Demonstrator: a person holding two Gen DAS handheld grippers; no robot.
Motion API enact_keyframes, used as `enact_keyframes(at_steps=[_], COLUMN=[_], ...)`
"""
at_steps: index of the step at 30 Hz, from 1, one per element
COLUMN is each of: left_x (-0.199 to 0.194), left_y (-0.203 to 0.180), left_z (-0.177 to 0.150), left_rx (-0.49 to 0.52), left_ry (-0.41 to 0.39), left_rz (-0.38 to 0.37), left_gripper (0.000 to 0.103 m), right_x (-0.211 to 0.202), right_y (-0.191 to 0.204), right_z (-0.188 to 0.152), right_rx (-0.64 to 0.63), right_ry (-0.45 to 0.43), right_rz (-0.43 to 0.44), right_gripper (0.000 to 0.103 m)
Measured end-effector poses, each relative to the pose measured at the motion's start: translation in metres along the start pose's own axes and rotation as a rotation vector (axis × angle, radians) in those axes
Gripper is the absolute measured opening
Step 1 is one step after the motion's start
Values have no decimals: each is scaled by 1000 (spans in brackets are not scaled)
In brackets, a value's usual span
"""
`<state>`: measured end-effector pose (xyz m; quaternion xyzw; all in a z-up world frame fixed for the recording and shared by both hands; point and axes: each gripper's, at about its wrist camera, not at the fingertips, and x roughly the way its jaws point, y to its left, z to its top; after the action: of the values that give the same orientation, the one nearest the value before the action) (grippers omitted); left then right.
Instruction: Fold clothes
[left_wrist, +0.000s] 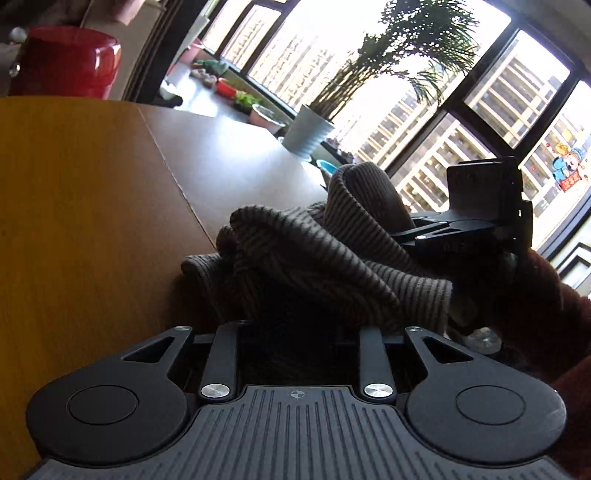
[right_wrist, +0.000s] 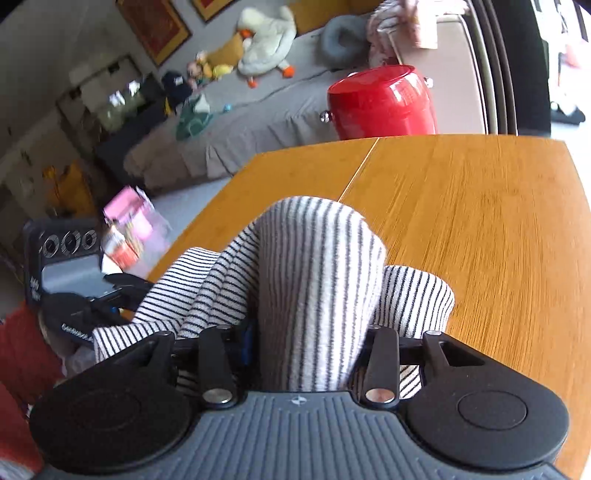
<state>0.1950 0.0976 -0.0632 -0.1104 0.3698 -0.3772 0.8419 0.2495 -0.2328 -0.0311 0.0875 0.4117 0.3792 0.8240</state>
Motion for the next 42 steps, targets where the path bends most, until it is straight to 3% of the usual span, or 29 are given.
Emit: enact_keyframes(at_steps=[2, 4, 7, 11, 13, 17, 20, 21, 27, 30, 34, 38, 40, 42], left_x=[-25, -50, -76, -56, -35, -2, 10, 10, 7, -7, -30, -30, -14, 10], left_y=[-18, -37, -67, -114, -132, -141, -124, -115, -82, -72, -77, -108, -127, -132], left_z=[3, 8, 11, 8, -1, -15, -5, 2, 19, 25, 39, 45, 44, 45], left_rx=[96, 157, 224, 360, 449, 588, 576, 539, 415, 365, 334, 406, 493, 549], left_ry=[-71, -147, -226, -153, -99, -45, -86, -101, -141, -169, -240, -244, -219, -185], left_rz=[104, 117, 64, 20, 65, 213, 380, 407, 540, 599, 531, 265, 220, 229], left_gripper=[64, 69, 82, 86, 87, 88, 91, 98, 98, 98, 98, 98, 98, 98], right_x=[-2, -2, -2, -7, -18, -42, -52, -54, -49, -35, -17, -15, -28, -41], right_y=[-4, -9, -17, -21, -19, -8, -5, -6, -13, -9, -5, -5, -1, 3], right_z=[-3, -5, -8, -7, -6, -5, -9, -11, -13, -13, -15, -16, -19, -22], right_rx=[20, 50, 109, 162, 154, 36, -4, -3, 8, -67, -161, -146, -136, -125], right_ry=[-19, -36, -65, -108, -150, -232, -255, -258, -272, -242, -211, -211, -235, -259], right_rz=[10, 22, 45, 33, -18, -209, -311, -330, -366, -453, -541, -545, -530, -515], right_gripper=[41, 41, 42, 43, 52, 70, 78, 81, 99, 103, 103, 103, 103, 103])
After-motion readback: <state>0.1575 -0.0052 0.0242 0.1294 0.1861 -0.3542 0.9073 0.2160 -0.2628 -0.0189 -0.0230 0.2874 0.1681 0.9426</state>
